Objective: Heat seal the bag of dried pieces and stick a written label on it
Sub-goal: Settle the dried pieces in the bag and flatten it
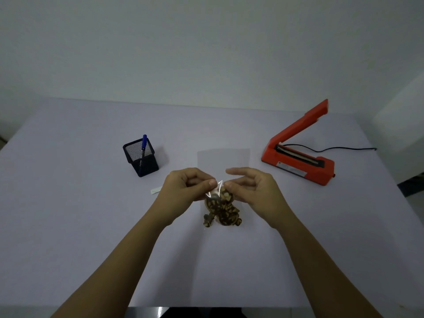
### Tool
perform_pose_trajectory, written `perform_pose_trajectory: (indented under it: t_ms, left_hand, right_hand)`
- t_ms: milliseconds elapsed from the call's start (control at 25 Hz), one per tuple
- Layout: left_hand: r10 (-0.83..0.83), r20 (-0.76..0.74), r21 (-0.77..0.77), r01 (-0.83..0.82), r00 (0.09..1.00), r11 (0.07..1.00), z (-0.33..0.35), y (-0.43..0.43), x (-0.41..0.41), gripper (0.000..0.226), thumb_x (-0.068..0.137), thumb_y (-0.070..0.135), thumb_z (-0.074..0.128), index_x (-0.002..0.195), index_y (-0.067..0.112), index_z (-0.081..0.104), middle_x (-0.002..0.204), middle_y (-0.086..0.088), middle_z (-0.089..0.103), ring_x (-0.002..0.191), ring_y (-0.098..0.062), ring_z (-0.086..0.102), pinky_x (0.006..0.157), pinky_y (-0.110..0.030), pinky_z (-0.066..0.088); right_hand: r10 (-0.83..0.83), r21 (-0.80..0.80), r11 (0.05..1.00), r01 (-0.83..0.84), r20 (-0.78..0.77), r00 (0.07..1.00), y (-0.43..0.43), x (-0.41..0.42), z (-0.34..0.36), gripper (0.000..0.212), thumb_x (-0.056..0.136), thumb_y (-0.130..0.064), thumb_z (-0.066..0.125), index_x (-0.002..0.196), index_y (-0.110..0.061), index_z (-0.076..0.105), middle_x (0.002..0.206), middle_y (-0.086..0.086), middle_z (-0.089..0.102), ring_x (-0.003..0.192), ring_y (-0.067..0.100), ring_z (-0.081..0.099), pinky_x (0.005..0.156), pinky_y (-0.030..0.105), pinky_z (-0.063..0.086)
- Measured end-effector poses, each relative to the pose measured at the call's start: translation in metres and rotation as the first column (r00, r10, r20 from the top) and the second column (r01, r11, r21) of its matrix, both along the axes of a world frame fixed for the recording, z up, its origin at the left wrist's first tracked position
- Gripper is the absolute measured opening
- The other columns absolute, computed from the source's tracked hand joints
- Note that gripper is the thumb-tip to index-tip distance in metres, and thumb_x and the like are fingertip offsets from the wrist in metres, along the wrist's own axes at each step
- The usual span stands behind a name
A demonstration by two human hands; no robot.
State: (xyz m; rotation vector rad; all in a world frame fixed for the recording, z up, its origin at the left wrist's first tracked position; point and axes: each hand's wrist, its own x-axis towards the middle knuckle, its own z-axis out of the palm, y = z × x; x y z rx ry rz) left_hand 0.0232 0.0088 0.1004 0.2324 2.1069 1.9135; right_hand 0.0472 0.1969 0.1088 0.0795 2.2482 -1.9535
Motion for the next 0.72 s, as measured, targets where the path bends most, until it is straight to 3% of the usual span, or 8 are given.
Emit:
perform_pose_trajectory:
  t_ms: [200, 520, 600, 720]
  left_hand:
    - [-0.022, 0.045, -0.004, 0.022, 0.999, 1.000, -0.018, -0.004, -0.001, 0.012, 0.082, 0.010, 0.065, 0.089, 0.002, 0.070, 0.077, -0.018, 0.072, 0.069, -0.019, 0.069, 0.063, -0.021, 0.055]
    - [-0.033, 0.136, -0.301, 0.073, 0.990, 0.951, -0.119, 0.000, 0.002, 0.005, 0.081, 0.014, 0.069, 0.083, 0.011, 0.073, 0.070, -0.004, 0.071, 0.062, -0.008, 0.066, 0.059, -0.018, 0.053]
    - [-0.003, 0.168, -0.344, 0.061, 0.986, 0.937, -0.138, 0.002, -0.001, 0.003, 0.081, 0.014, 0.070, 0.081, 0.013, 0.072, 0.069, -0.004, 0.070, 0.061, -0.008, 0.065, 0.060, -0.019, 0.054]
    - [0.010, 0.129, -0.449, 0.049, 0.992, 0.892, -0.157, 0.007, -0.007, 0.005, 0.080, 0.017, 0.069, 0.079, 0.013, 0.072, 0.072, -0.004, 0.071, 0.065, -0.010, 0.065, 0.066, -0.014, 0.051]
  right_hand:
    - [-0.024, -0.066, 0.997, 0.029, 0.070, 0.997, -0.003, 0.004, -0.014, 0.009, 0.078, -0.016, 0.070, 0.082, -0.023, 0.073, 0.081, 0.003, 0.074, 0.079, 0.018, 0.070, 0.069, 0.027, 0.058]
    - [-0.151, -0.056, 0.981, 0.188, 0.397, 0.905, -0.014, 0.013, -0.125, 0.006, 0.079, -0.014, 0.069, 0.085, -0.012, 0.069, 0.082, 0.004, 0.071, 0.070, 0.009, 0.067, 0.057, 0.019, 0.052]
    - [-0.157, -0.046, 0.980, 0.193, 0.420, 0.894, -0.014, 0.009, -0.145, 0.006, 0.079, -0.013, 0.069, 0.084, -0.012, 0.068, 0.081, 0.004, 0.071, 0.066, 0.007, 0.067, 0.055, 0.019, 0.051]
    - [-0.148, 0.037, 0.989, 0.146, 0.416, 0.897, -0.010, -0.001, -0.164, 0.004, 0.079, -0.014, 0.068, 0.081, -0.018, 0.070, 0.083, 0.002, 0.071, 0.077, 0.014, 0.067, 0.063, 0.024, 0.054]
